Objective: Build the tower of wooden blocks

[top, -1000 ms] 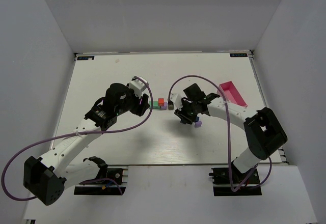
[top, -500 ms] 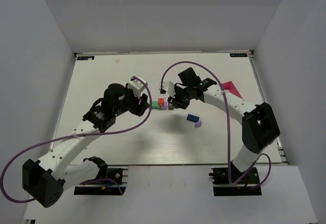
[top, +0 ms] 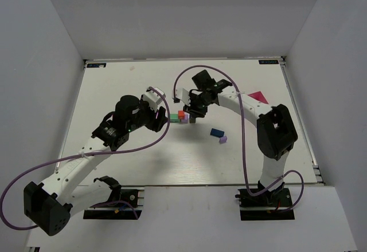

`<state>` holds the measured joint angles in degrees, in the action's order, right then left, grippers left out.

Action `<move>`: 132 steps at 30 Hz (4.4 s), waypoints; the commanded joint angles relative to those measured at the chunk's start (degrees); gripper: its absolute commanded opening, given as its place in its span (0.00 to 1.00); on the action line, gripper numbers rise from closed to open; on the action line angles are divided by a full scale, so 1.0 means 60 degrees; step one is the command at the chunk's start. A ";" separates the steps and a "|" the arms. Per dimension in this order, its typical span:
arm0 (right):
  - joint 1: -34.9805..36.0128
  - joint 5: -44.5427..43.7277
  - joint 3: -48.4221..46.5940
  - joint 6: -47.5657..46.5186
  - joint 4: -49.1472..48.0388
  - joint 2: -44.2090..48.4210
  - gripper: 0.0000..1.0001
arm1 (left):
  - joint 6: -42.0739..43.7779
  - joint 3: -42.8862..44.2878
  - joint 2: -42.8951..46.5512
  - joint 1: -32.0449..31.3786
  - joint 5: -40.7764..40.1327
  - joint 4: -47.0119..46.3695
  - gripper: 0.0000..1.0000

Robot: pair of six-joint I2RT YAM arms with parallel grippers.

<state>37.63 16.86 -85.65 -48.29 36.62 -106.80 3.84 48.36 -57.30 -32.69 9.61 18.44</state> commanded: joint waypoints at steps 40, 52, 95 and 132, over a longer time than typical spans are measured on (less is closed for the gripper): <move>0.0101 0.0676 -0.2293 -0.0696 0.1177 -0.1931 0.22 | -0.0024 -0.0047 0.0482 0.0057 0.0171 -0.0070 0.67; 0.0072 0.0647 -0.2366 -0.0711 0.1162 -0.2063 0.22 | -0.0024 -0.0047 0.0482 0.0057 0.0171 -0.0070 0.67; -0.0016 0.0427 -0.2337 -0.0652 0.1147 -0.2019 0.23 | -0.0024 -0.0047 0.0570 0.0057 0.0171 -0.0070 0.68; -0.0017 0.0281 -0.2249 -0.0506 0.0972 -0.2033 0.41 | -0.0024 -0.0047 0.0570 0.0057 0.0171 -0.0070 0.68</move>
<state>37.56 18.70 -97.43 -51.46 43.16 -119.31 3.81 48.36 -55.33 -32.69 9.89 18.41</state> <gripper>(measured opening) 0.410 0.681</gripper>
